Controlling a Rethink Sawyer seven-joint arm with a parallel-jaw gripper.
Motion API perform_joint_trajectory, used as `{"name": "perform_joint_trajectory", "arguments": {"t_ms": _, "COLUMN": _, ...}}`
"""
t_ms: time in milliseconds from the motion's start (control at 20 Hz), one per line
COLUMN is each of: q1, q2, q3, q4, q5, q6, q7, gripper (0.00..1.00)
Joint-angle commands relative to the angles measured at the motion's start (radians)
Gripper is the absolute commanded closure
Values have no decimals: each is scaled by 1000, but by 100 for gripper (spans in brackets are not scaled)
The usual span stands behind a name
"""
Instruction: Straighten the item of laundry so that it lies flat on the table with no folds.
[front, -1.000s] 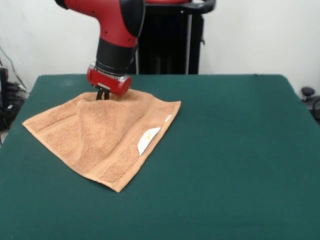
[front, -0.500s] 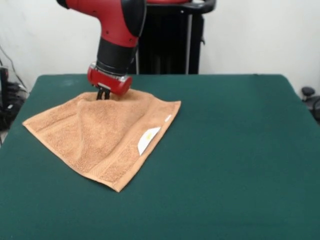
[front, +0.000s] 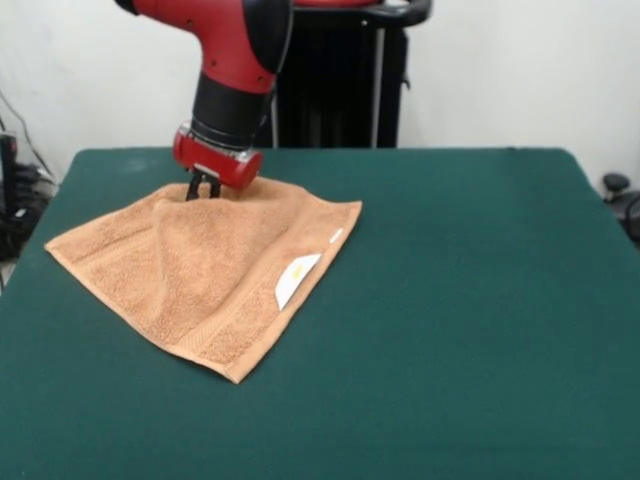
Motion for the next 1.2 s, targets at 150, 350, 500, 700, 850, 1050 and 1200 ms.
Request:
{"name": "perform_joint_trajectory", "arguments": {"t_ms": 150, "q1": 25, "q2": 145, "q3": 134, "q4": -41, "q5": 70, "q6": -24, "q7": 147, "gripper": 0}}
{"name": "perform_joint_trajectory", "arguments": {"t_ms": 350, "q1": 16, "q2": 139, "q3": 143, "q4": -34, "q5": 67, "q6": -20, "q7": 149, "gripper": 0}}
{"name": "perform_joint_trajectory", "arguments": {"t_ms": 500, "q1": 18, "q2": 143, "q3": 142, "q4": -34, "q5": 70, "q6": -28, "q7": 153, "gripper": 0}}
{"name": "perform_joint_trajectory", "arguments": {"t_ms": 700, "q1": 17, "q2": 145, "q3": 143, "q4": -33, "q5": 71, "q6": -34, "q7": 156, "gripper": 0}}
{"name": "perform_joint_trajectory", "arguments": {"t_ms": 850, "q1": 18, "q2": 144, "q3": 141, "q4": -32, "q5": 71, "q6": -37, "q7": 156, "gripper": 0}}
{"name": "perform_joint_trajectory", "arguments": {"t_ms": 1050, "q1": 24, "q2": 145, "q3": 138, "q4": -36, "q5": 68, "q6": -24, "q7": 148, "gripper": 100}}
{"name": "perform_joint_trajectory", "arguments": {"t_ms": 1200, "q1": 35, "q2": 148, "q3": 127, "q4": -36, "q5": 80, "q6": -32, "q7": 155, "gripper": 100}}
